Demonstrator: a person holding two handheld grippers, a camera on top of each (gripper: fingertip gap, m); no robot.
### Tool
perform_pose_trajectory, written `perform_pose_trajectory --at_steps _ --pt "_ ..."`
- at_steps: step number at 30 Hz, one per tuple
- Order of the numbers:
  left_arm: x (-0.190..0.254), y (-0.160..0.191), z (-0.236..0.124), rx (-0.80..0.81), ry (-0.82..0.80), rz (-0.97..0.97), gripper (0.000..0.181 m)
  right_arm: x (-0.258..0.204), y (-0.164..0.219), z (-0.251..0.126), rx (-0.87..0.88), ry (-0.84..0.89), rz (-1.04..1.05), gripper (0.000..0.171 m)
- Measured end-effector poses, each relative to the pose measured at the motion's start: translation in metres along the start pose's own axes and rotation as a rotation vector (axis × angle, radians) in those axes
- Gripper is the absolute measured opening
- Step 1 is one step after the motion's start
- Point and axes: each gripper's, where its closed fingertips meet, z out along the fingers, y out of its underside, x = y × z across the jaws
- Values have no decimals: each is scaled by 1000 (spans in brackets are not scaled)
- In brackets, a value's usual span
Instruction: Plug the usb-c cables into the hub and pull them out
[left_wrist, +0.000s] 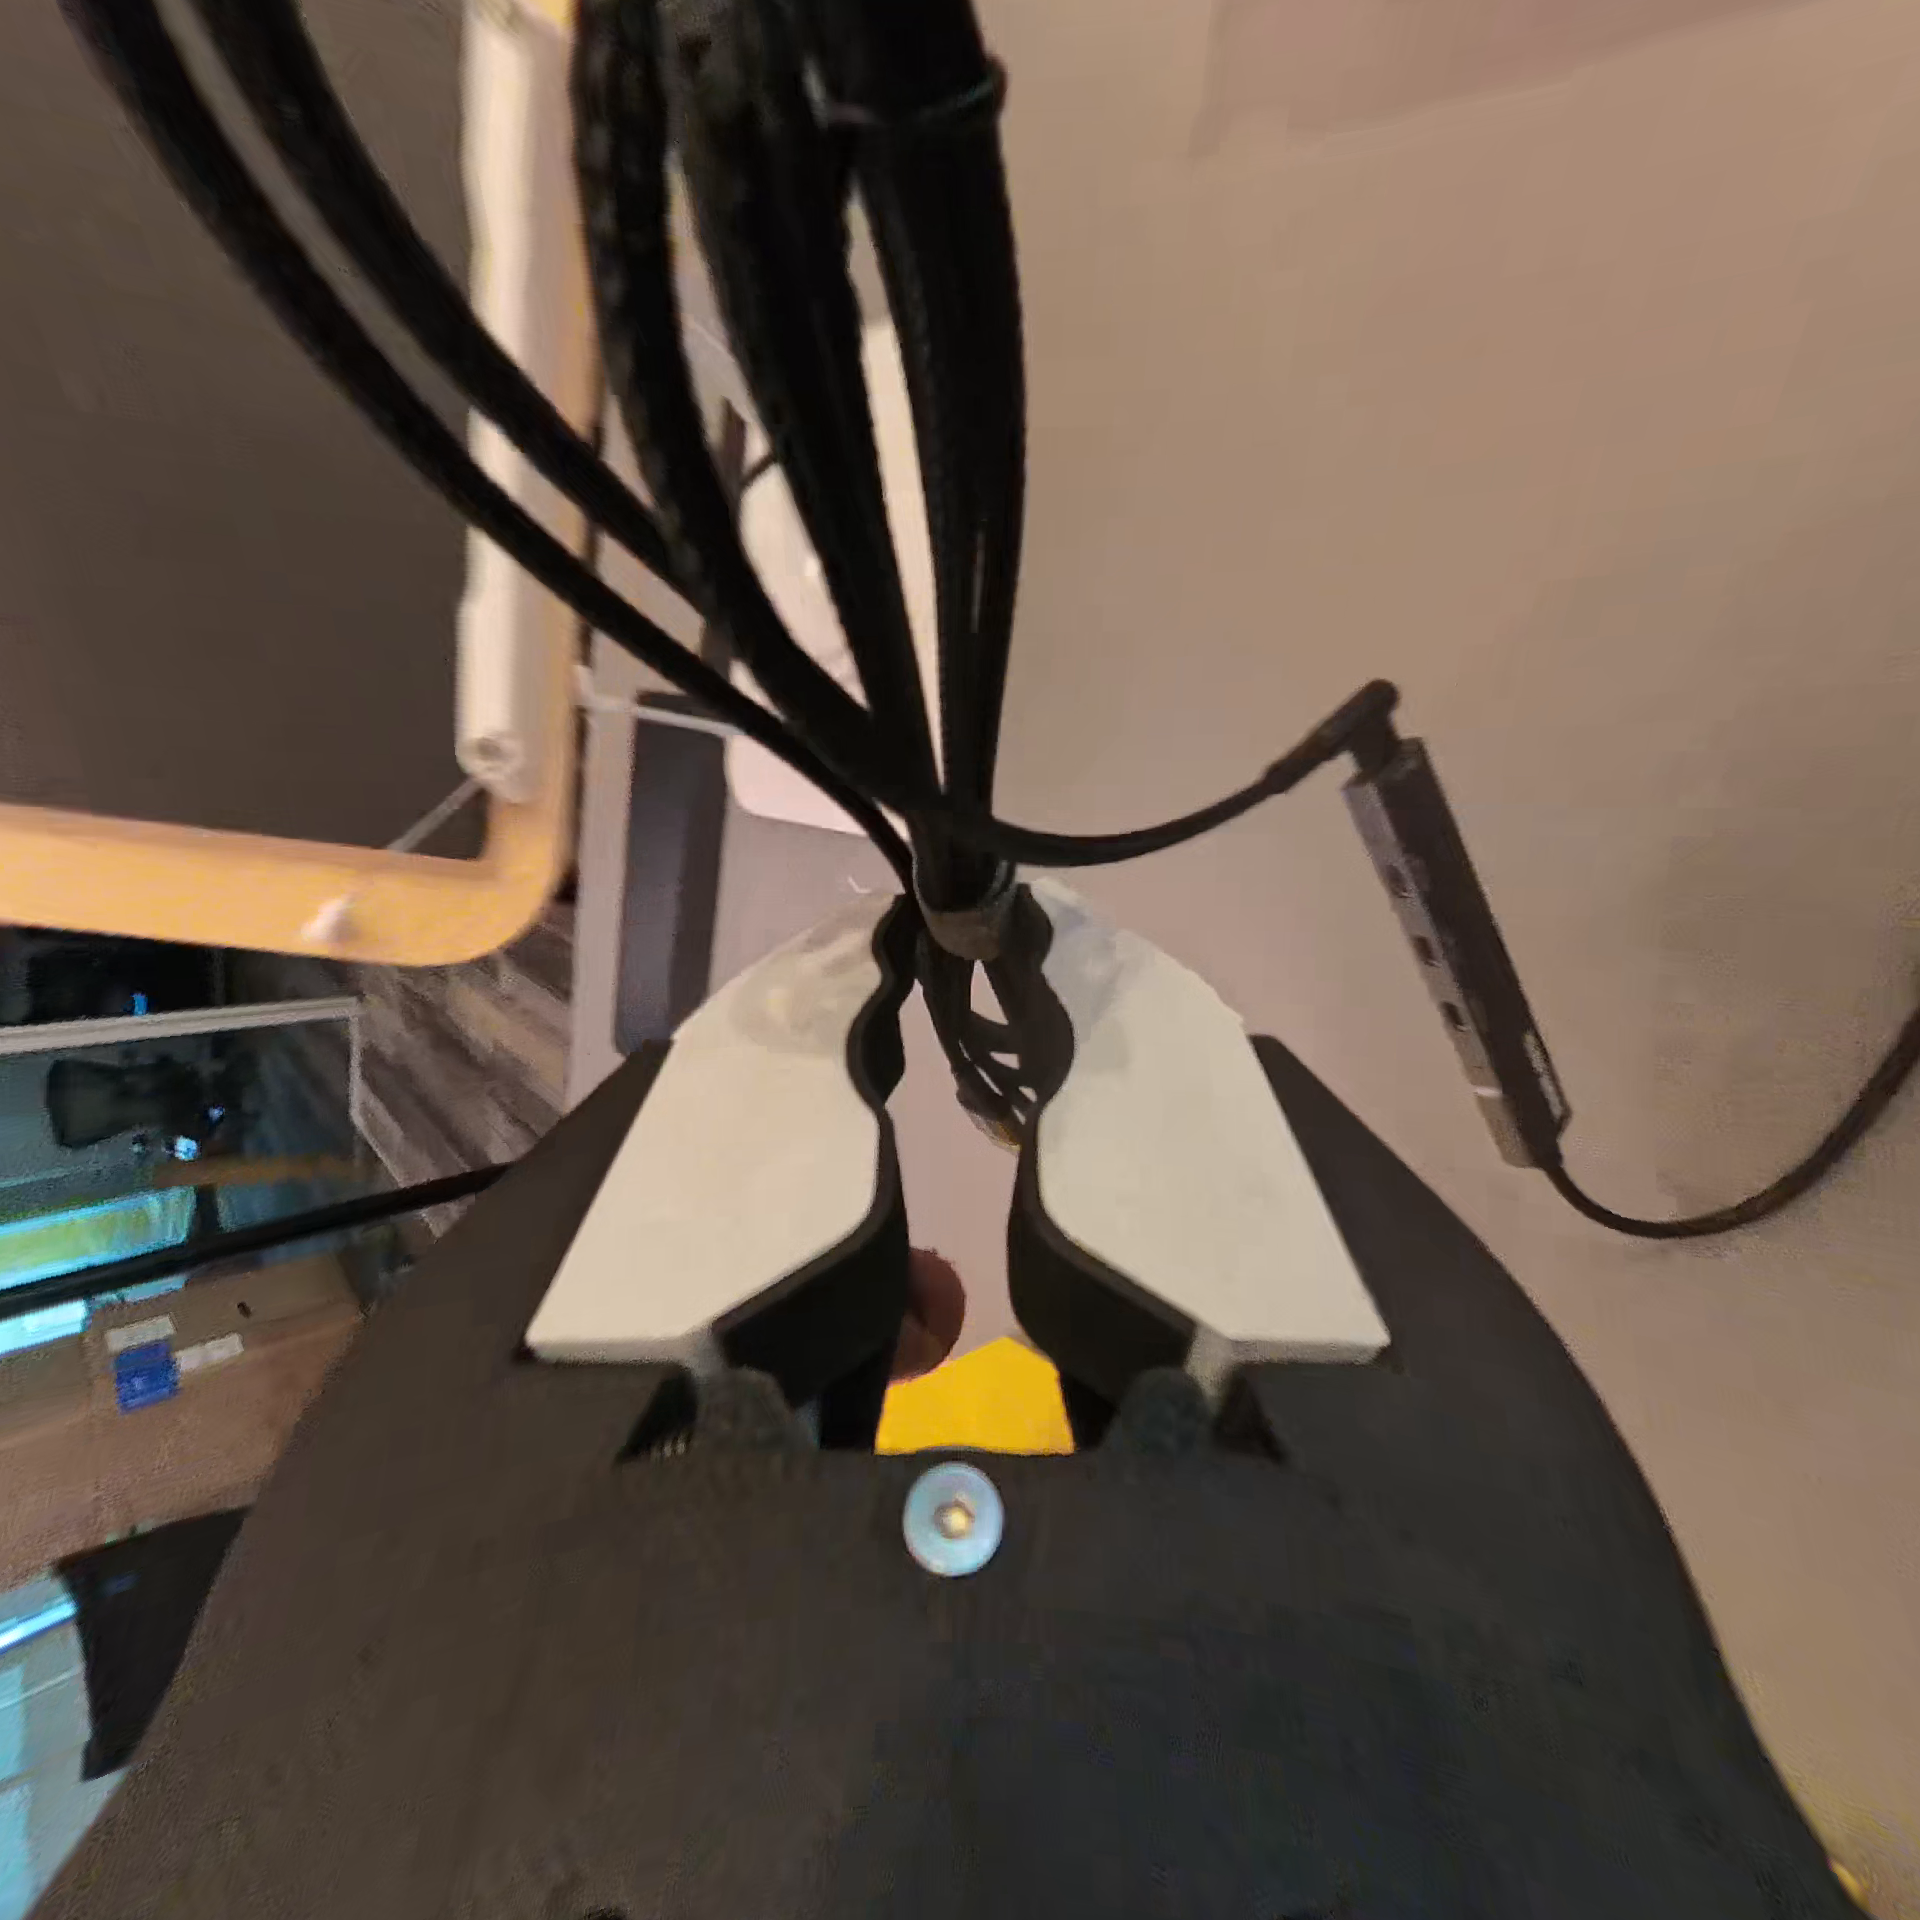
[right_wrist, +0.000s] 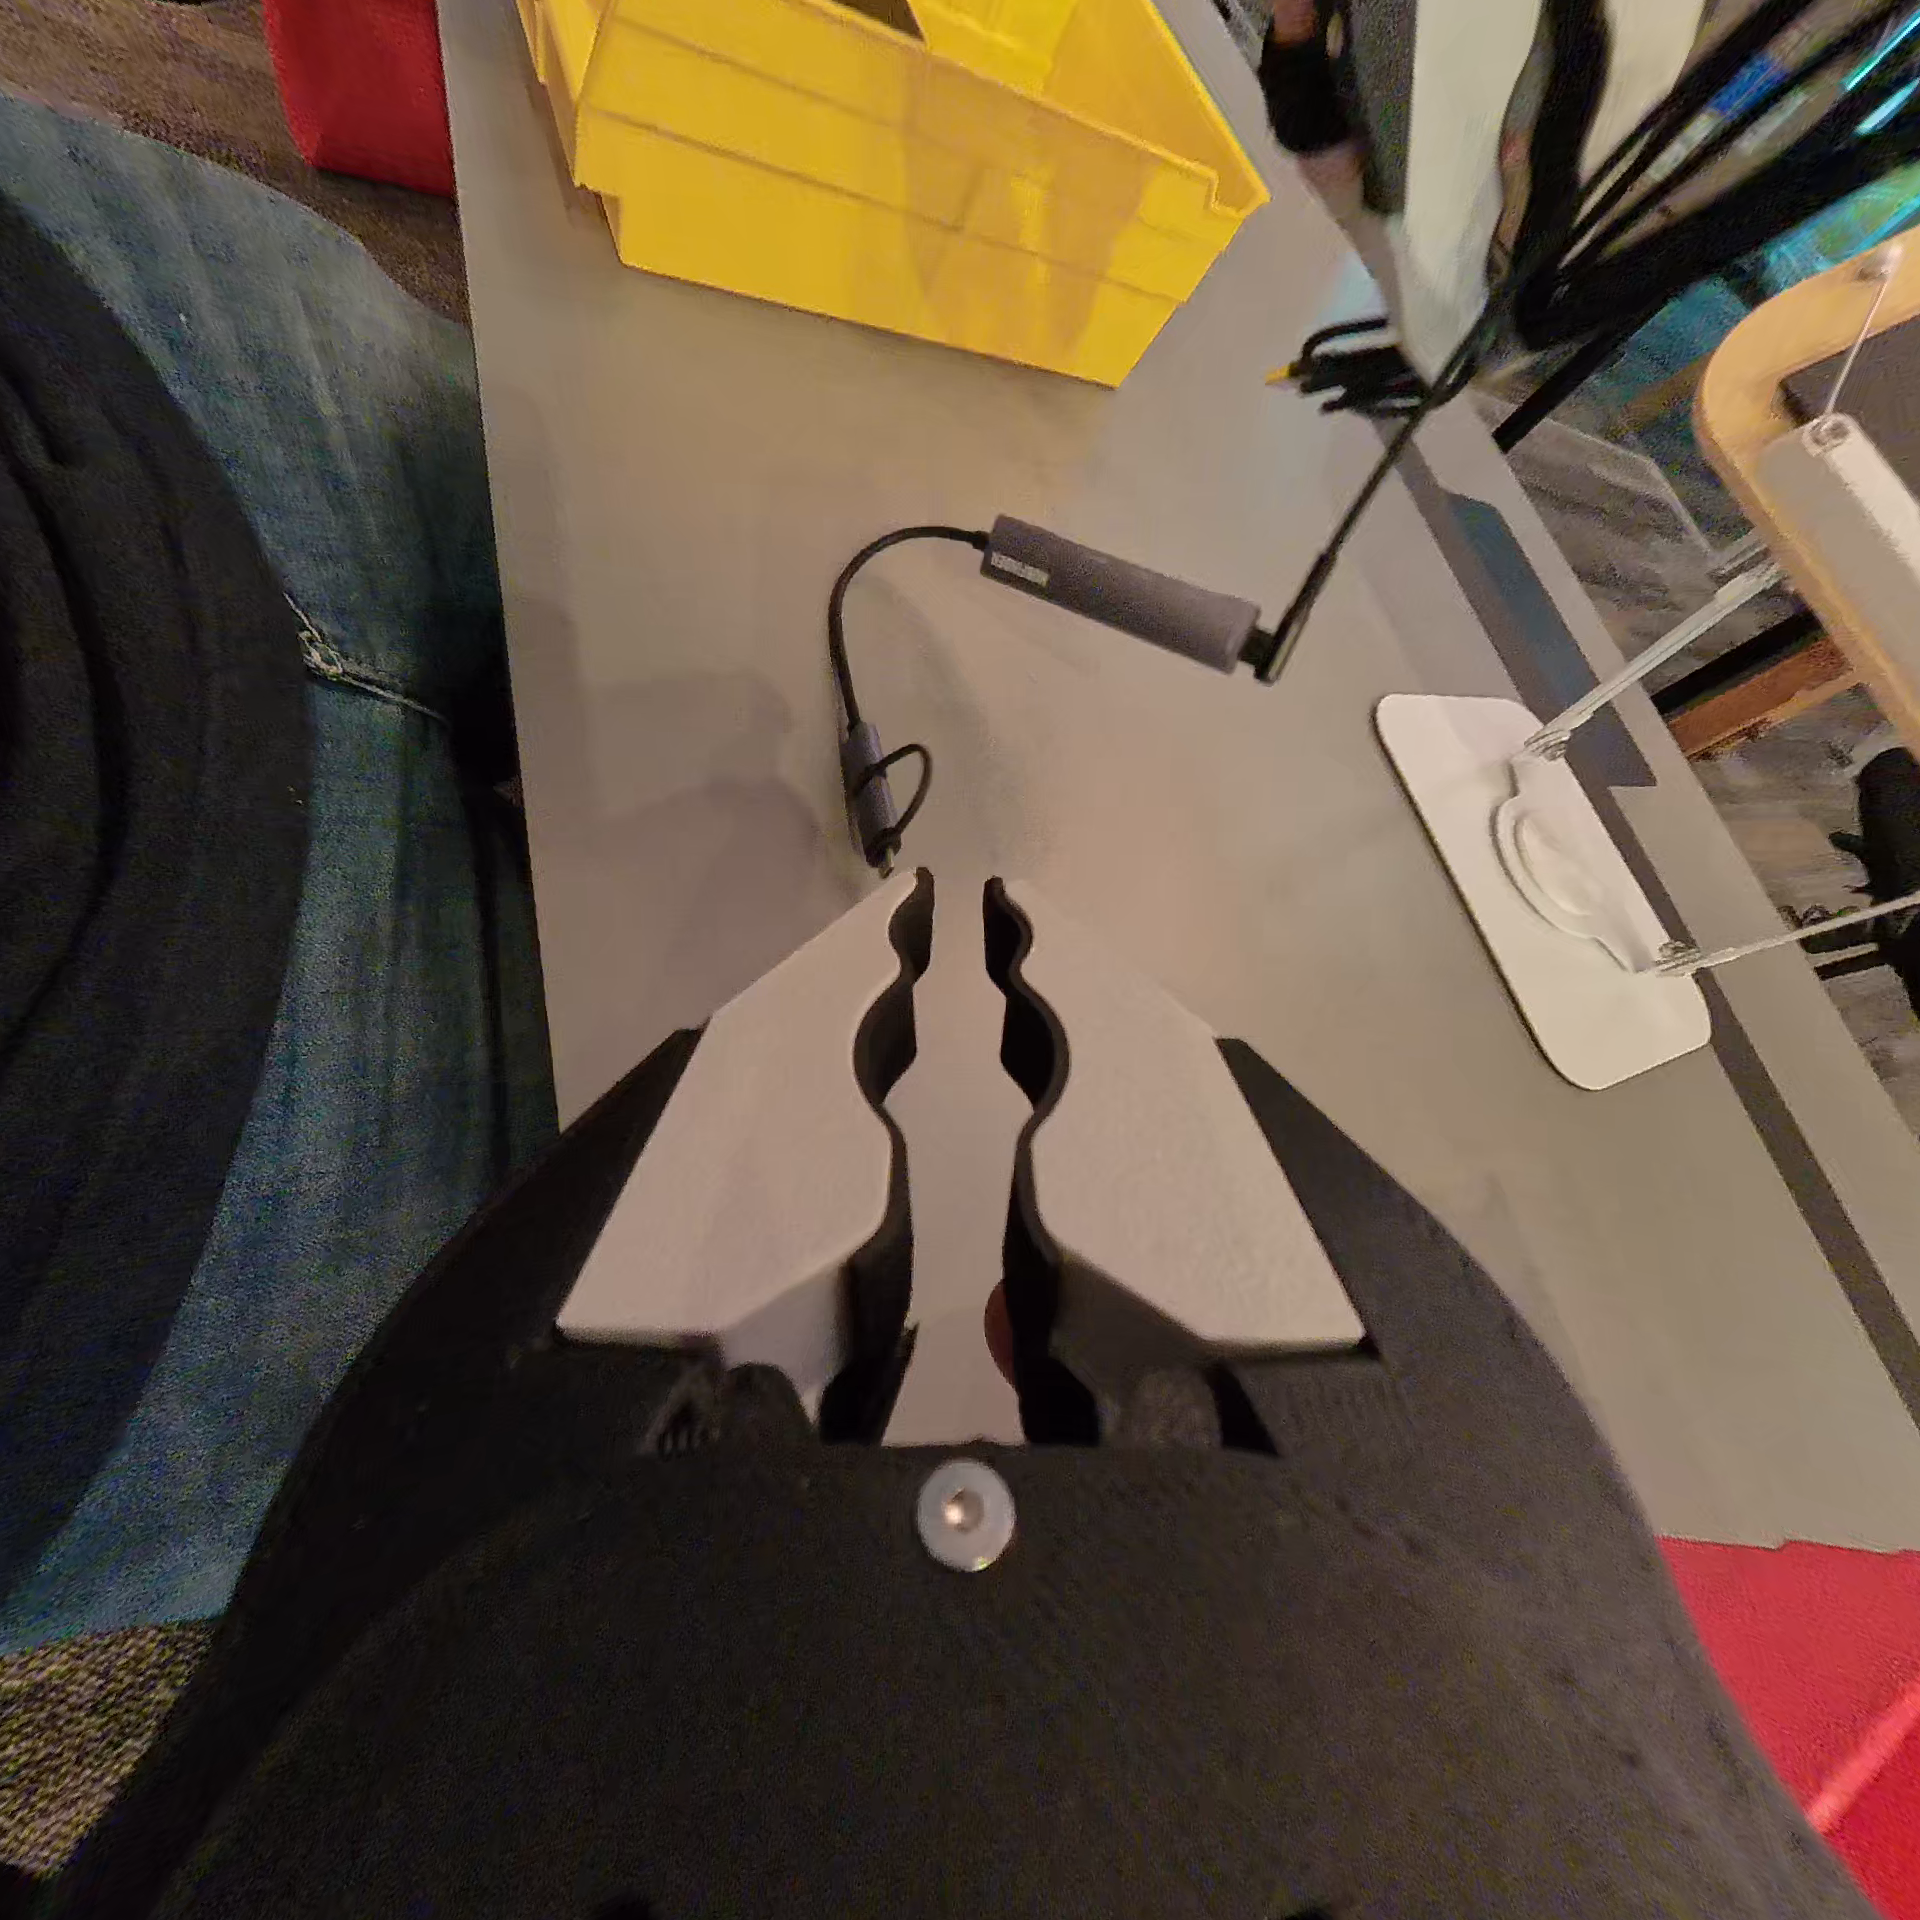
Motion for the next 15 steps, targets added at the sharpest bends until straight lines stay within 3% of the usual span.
perform_pose_trajectory --at_steps 1,8,15 --pt "7 6 14 -32 32 4 17 -1 3 3 -5 -4 6 7" --pt "62 41 73 -188 258 105 22 -12 17 19 -23 -57 33 6" --pt "57 62 72 -232 247 65 50 -15 22 26 -25 -73 50 6"
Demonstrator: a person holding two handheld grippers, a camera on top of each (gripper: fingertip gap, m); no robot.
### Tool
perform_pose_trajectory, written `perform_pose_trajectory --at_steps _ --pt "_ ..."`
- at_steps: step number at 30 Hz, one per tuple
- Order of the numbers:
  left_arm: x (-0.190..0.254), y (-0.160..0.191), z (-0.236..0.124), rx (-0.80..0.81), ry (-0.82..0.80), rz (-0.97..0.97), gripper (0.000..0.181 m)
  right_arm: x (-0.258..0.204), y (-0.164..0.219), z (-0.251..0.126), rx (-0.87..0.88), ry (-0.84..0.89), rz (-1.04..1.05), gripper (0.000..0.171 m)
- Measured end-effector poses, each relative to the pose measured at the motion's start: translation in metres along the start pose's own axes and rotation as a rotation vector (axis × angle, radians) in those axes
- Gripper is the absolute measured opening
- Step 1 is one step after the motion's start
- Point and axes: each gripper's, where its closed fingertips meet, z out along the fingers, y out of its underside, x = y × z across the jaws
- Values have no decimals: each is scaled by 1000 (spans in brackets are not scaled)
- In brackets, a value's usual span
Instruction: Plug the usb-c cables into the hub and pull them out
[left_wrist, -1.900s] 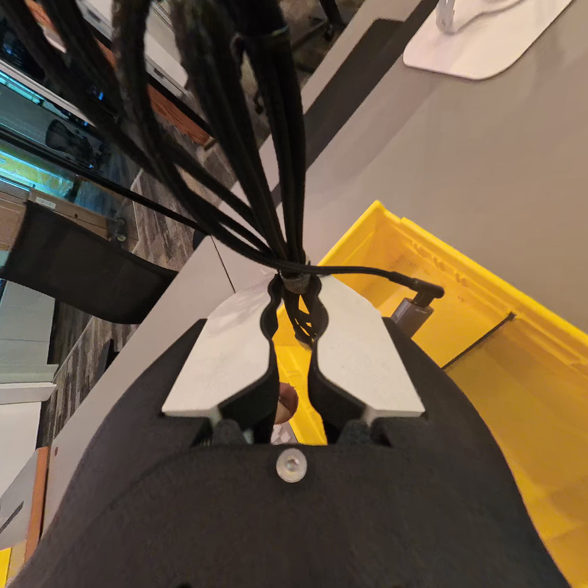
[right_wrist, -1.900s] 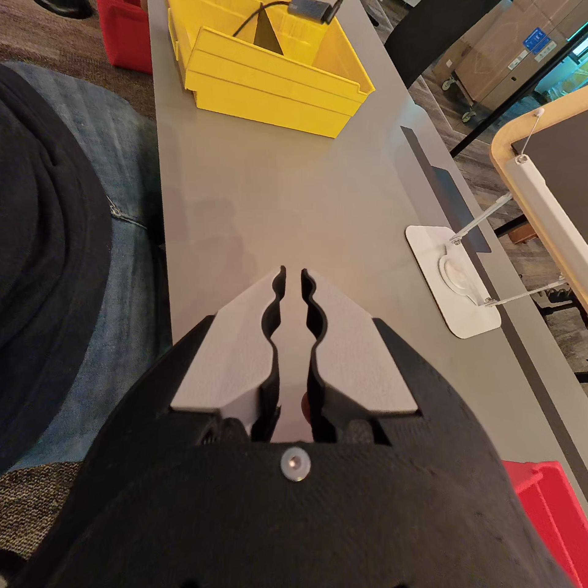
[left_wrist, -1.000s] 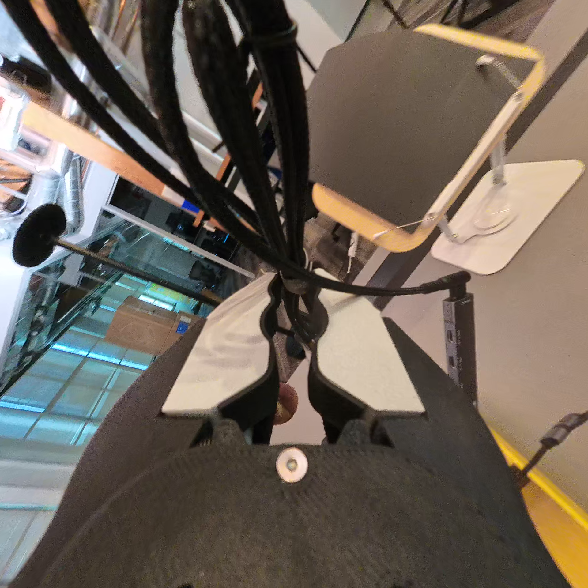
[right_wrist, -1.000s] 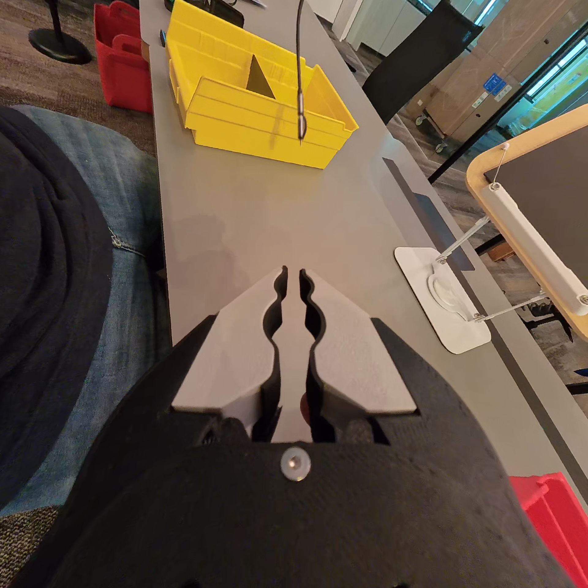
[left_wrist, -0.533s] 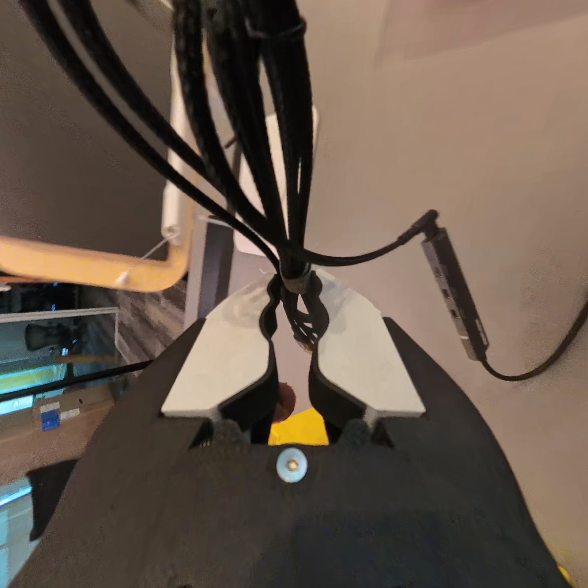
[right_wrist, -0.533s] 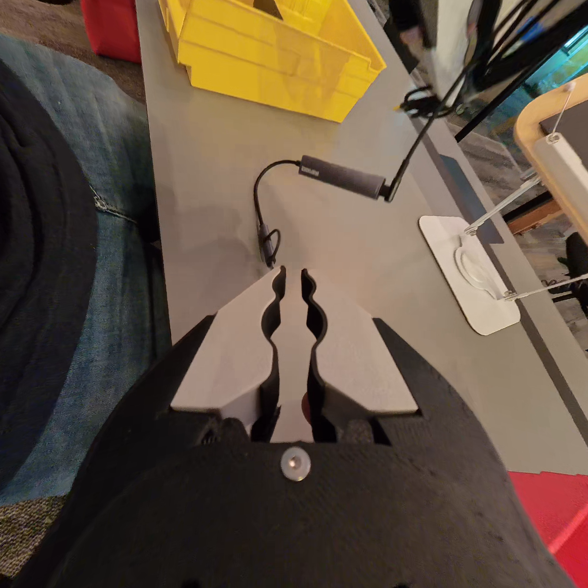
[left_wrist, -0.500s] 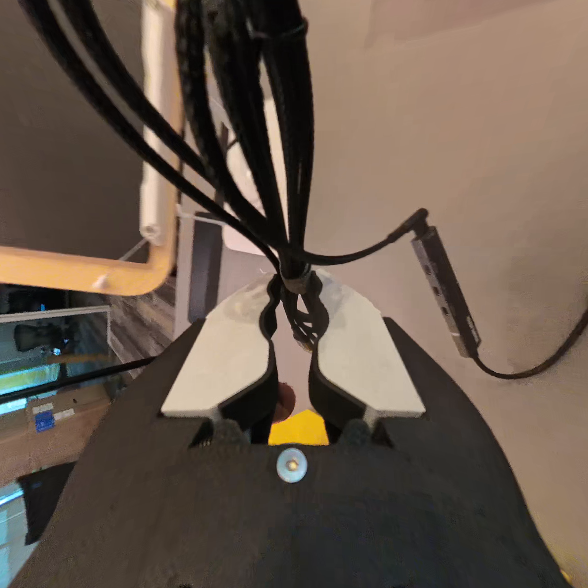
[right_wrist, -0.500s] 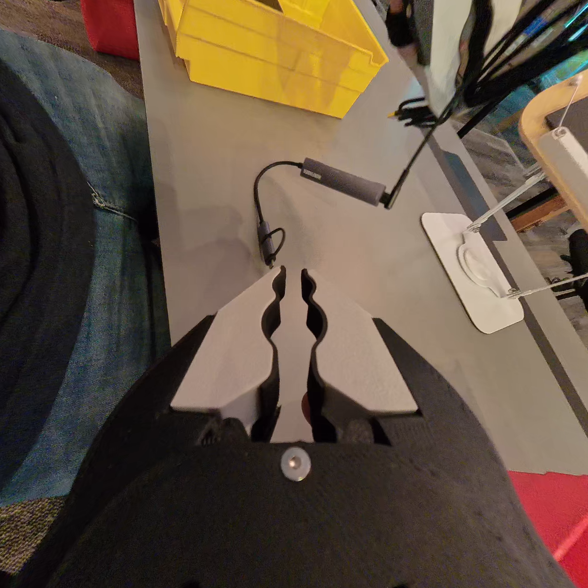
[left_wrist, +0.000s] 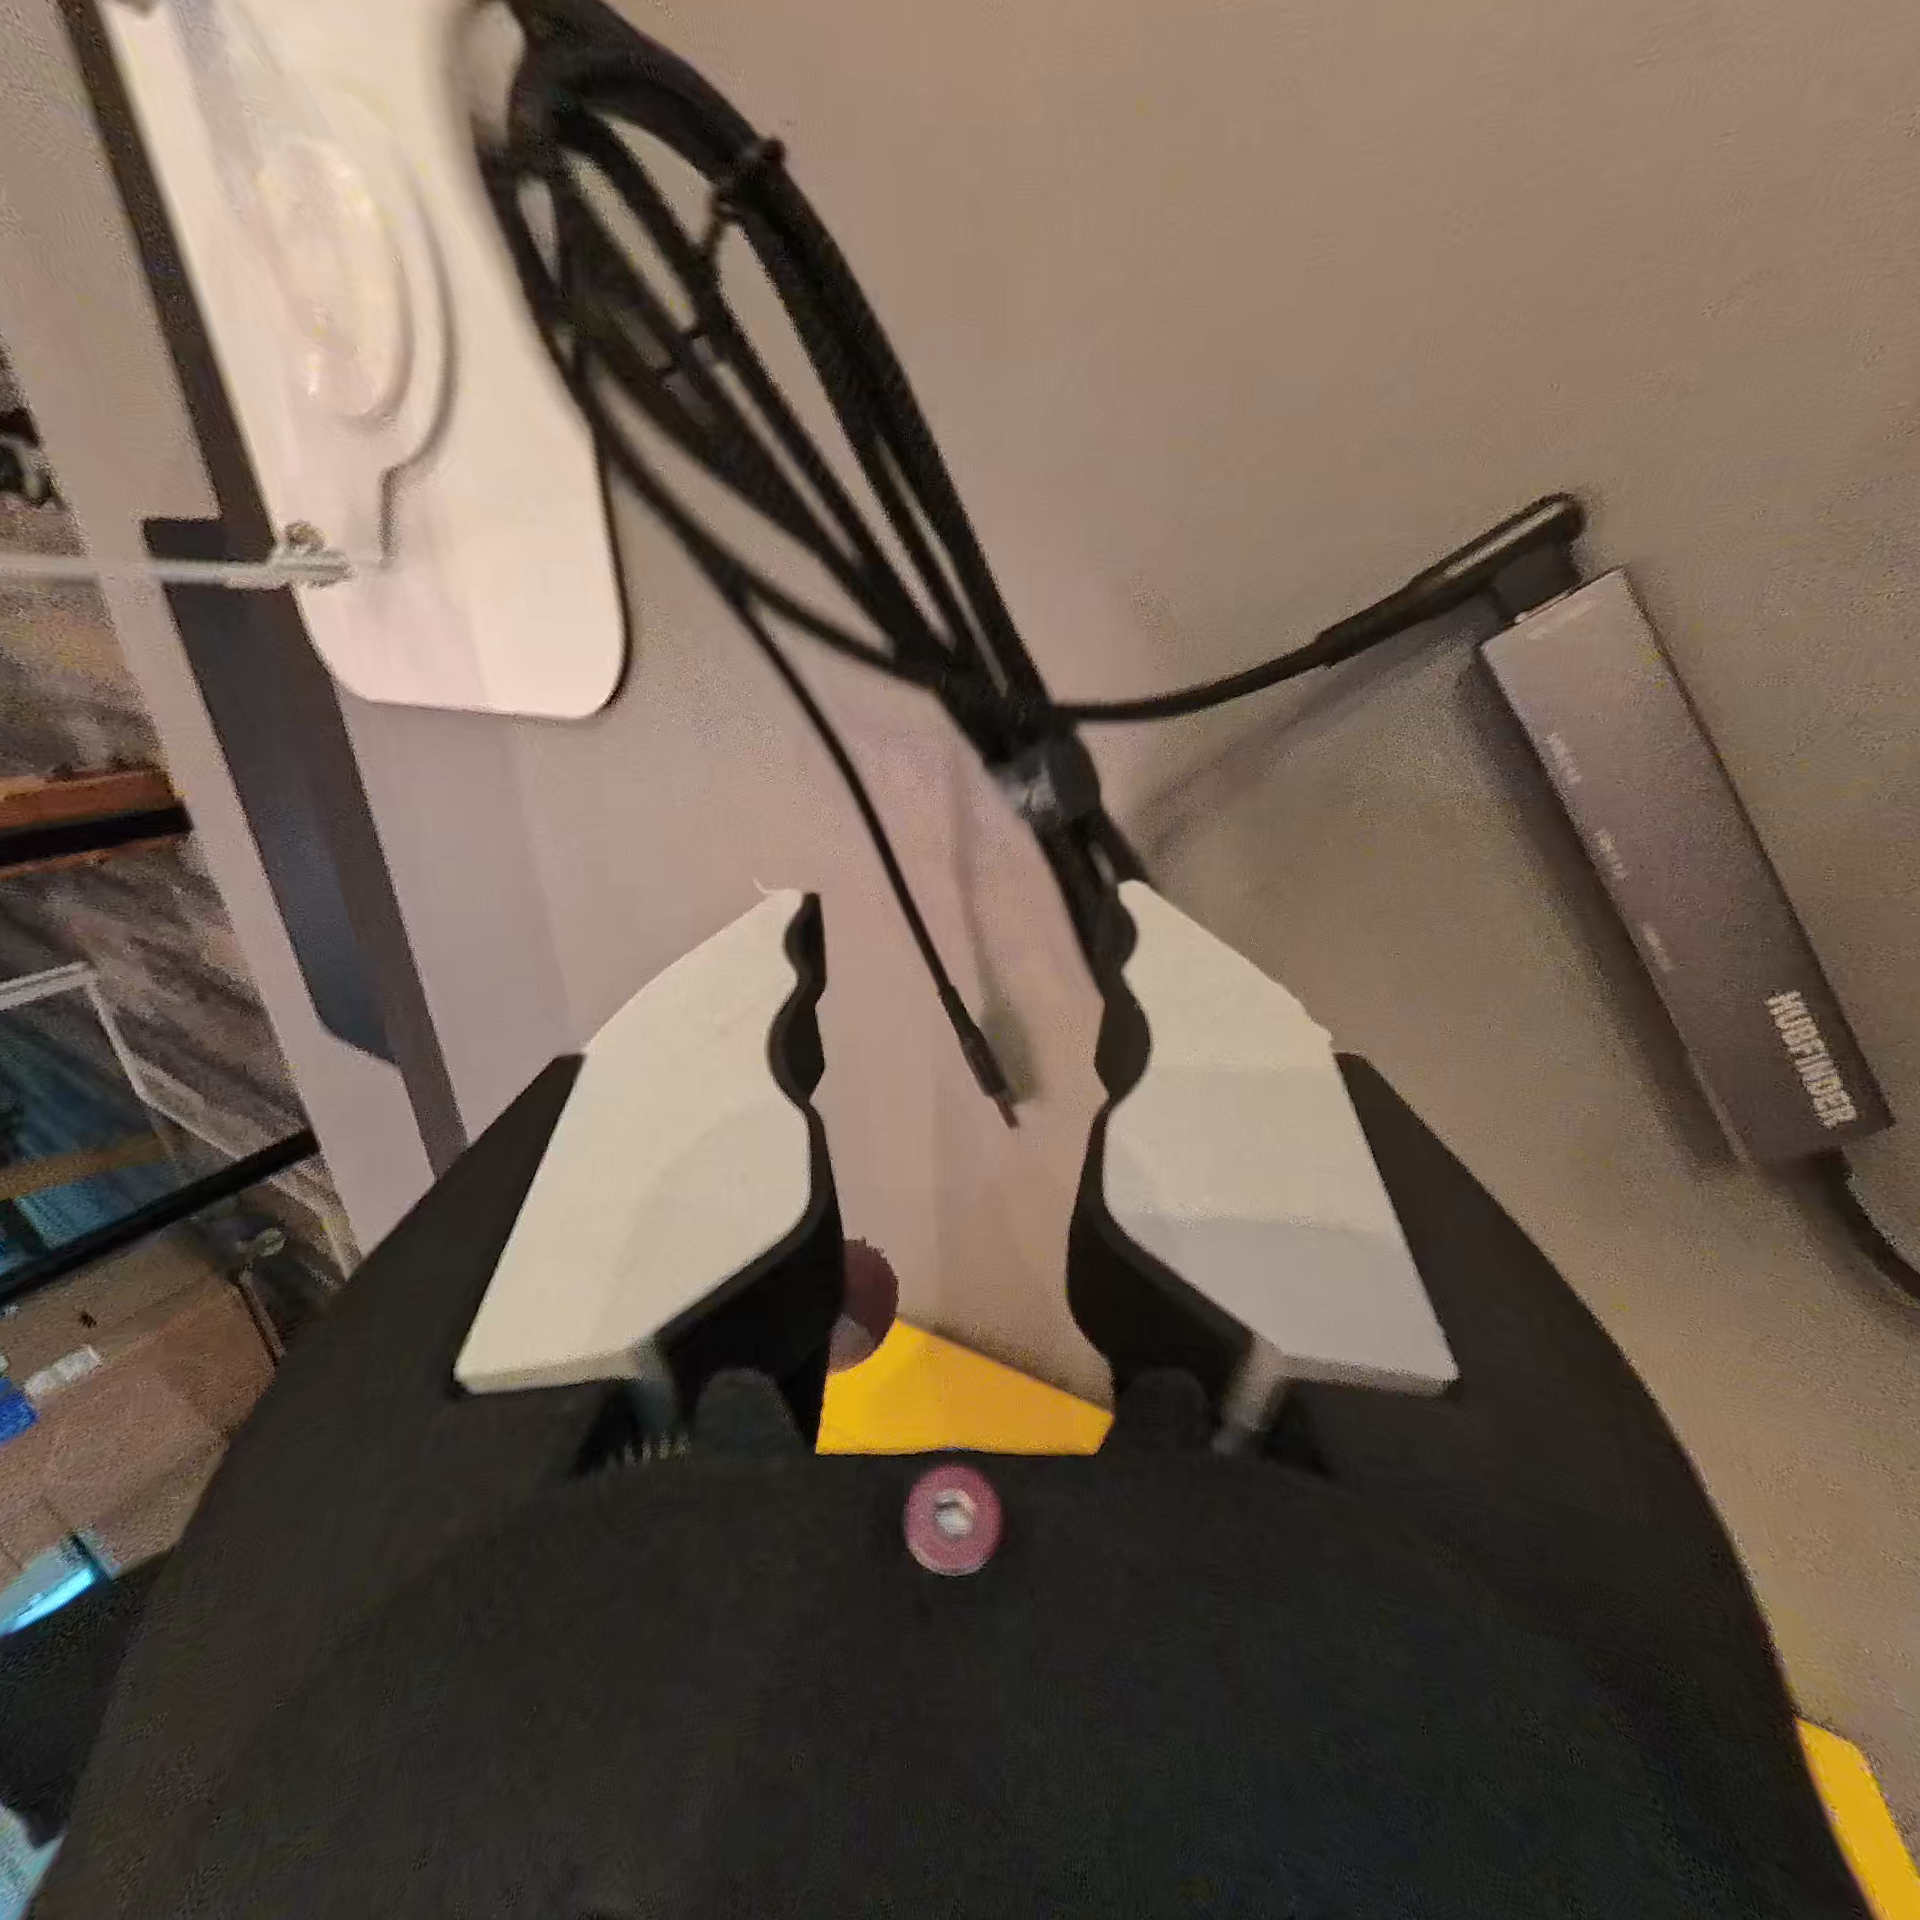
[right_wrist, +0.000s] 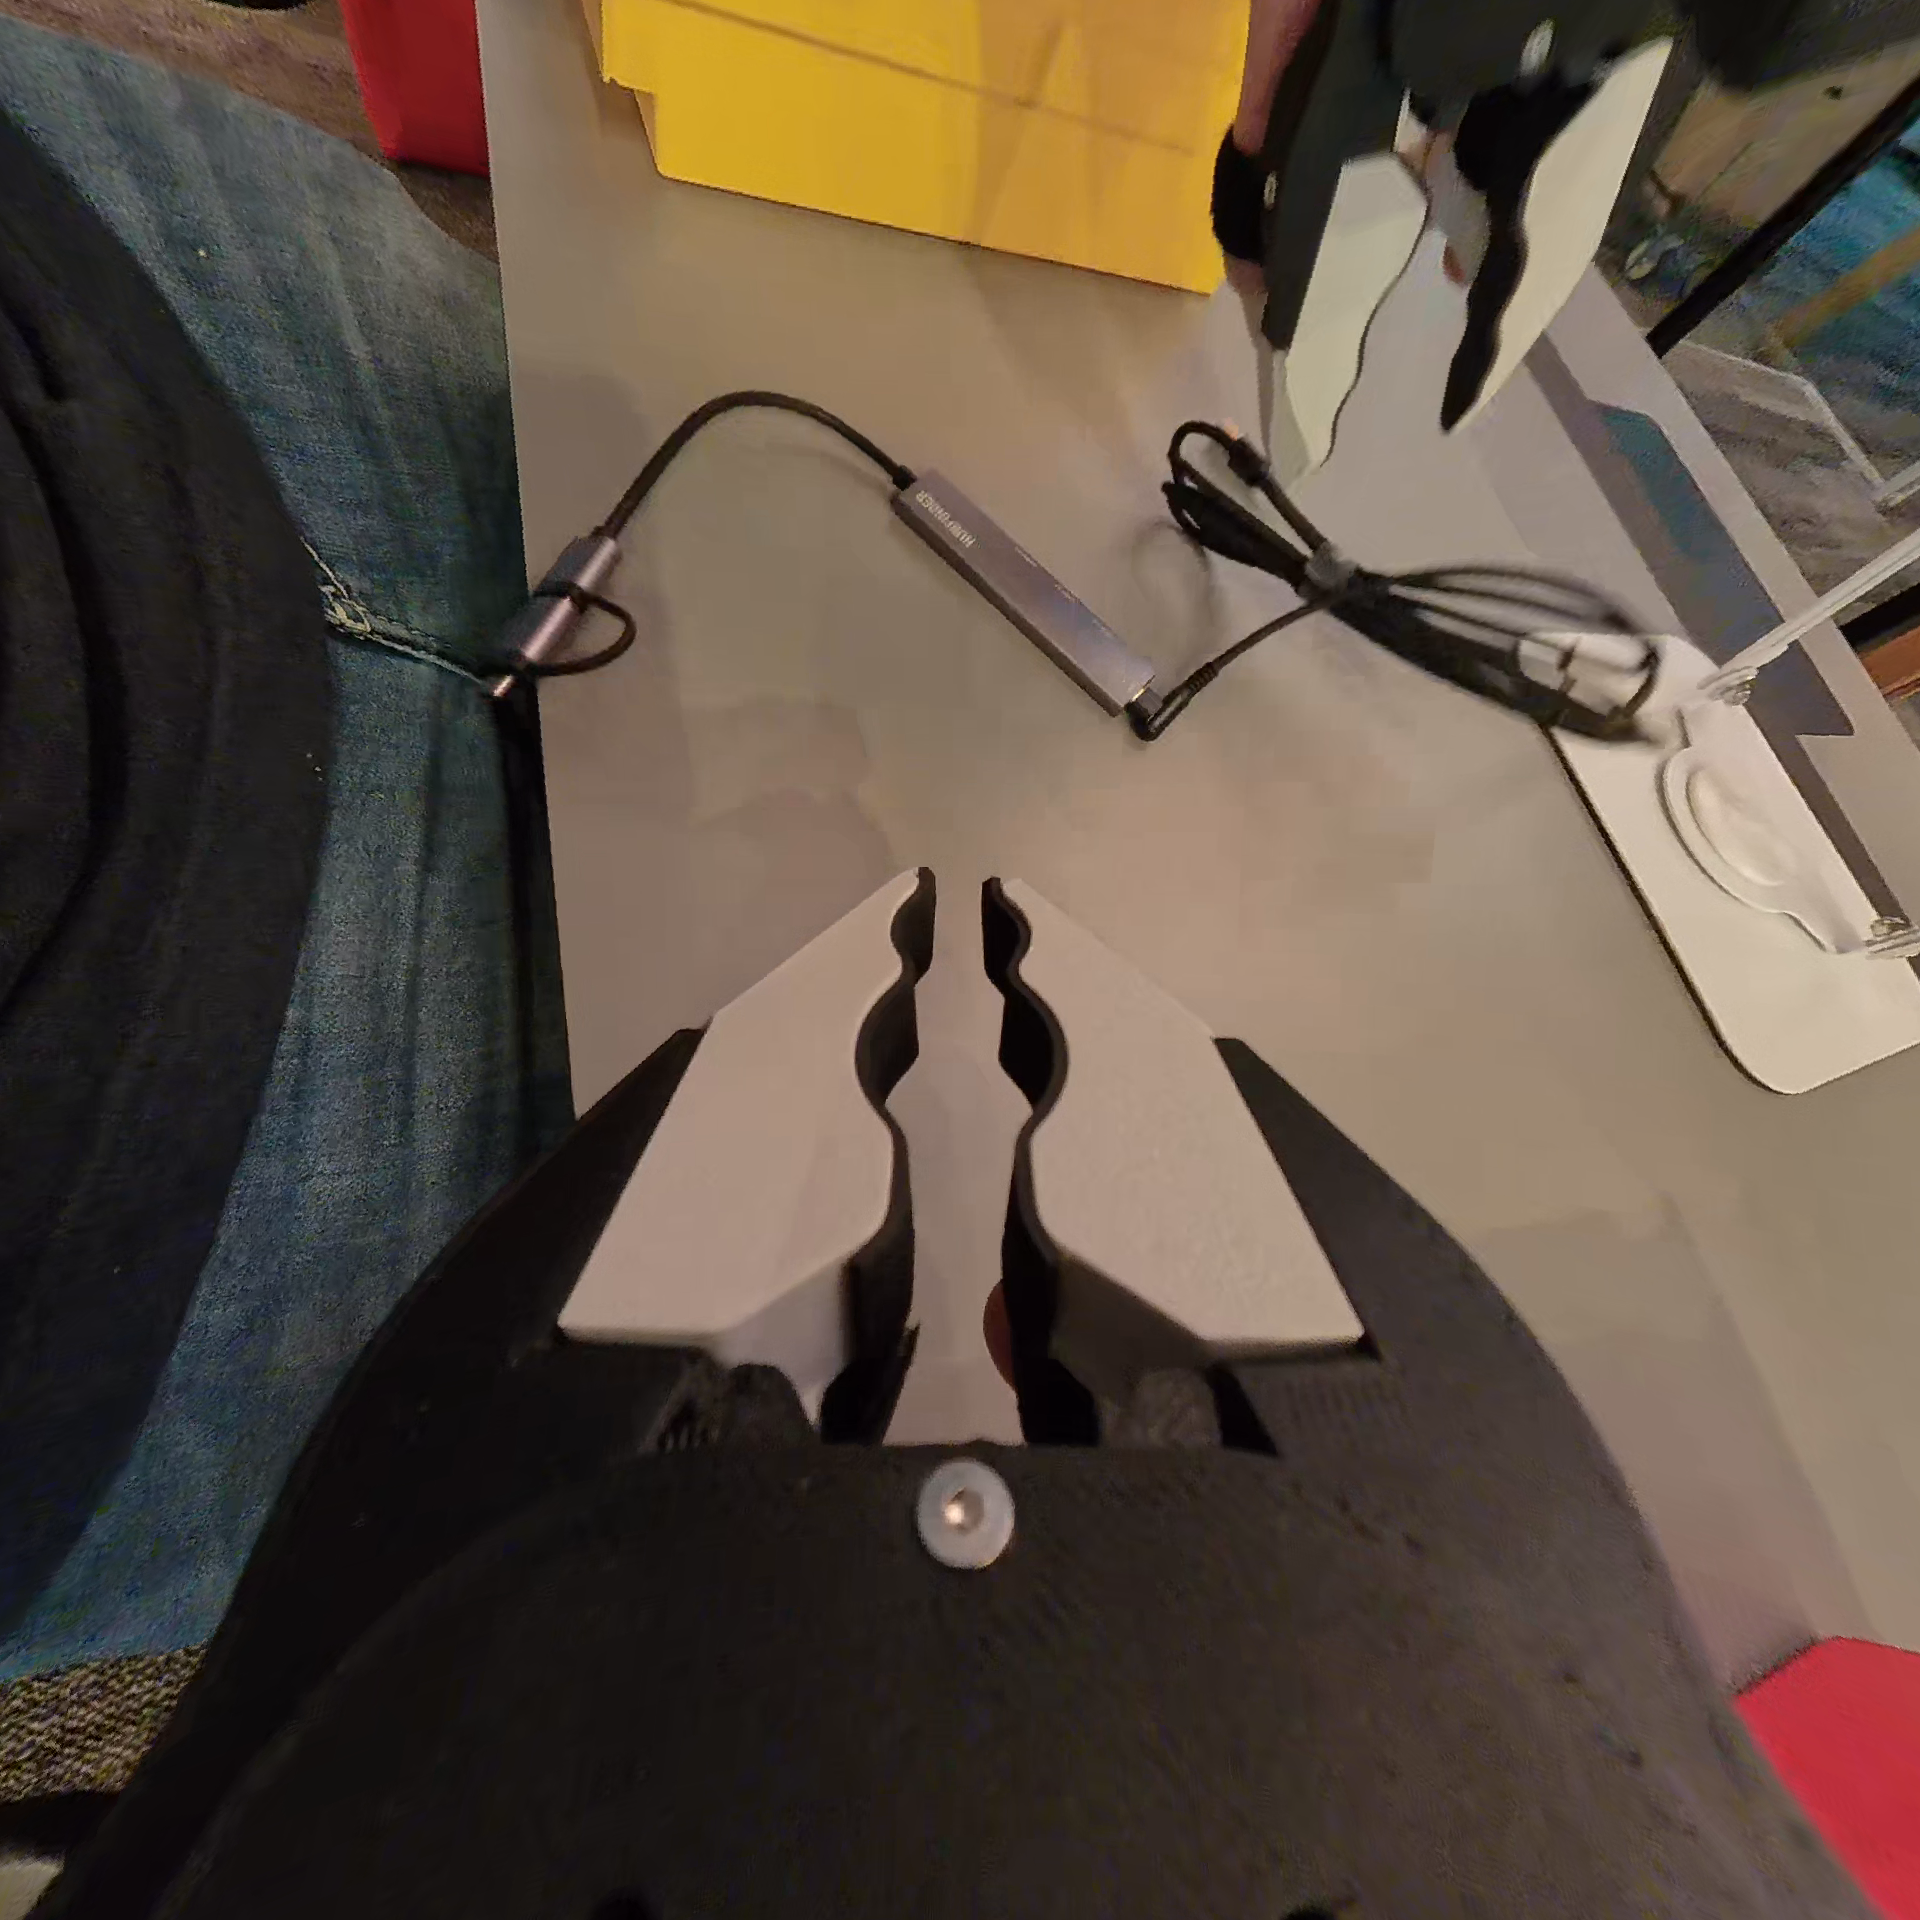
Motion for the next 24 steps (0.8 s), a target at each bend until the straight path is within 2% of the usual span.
perform_pose_trajectory --at_steps 5,9,13,17,20,23,24 --pt "-6 25 -36 -10 -92 -71 58 -2 5 5 -6 -10 6 6" --pt "28 25 -58 54 -45 -123 53 -1 5 10 -6 -15 6 6" --pt "87 19 -48 17 36 -79 52 -3 2 15 -6 -23 -3 6" --pt "115 18 -20 -48 35 -163 59 -6 1 17 -10 -31 -12 6" --pt "115 15 -7 -2 48 -294 40 -7 -1 16 -8 -33 -12 6" --pt "117 10 -2 73 142 -460 22 -7 -3 15 5 -41 -3 6" --pt "118 10 -1 92 157 -494 21 -6 -3 15 10 -44 1 6"
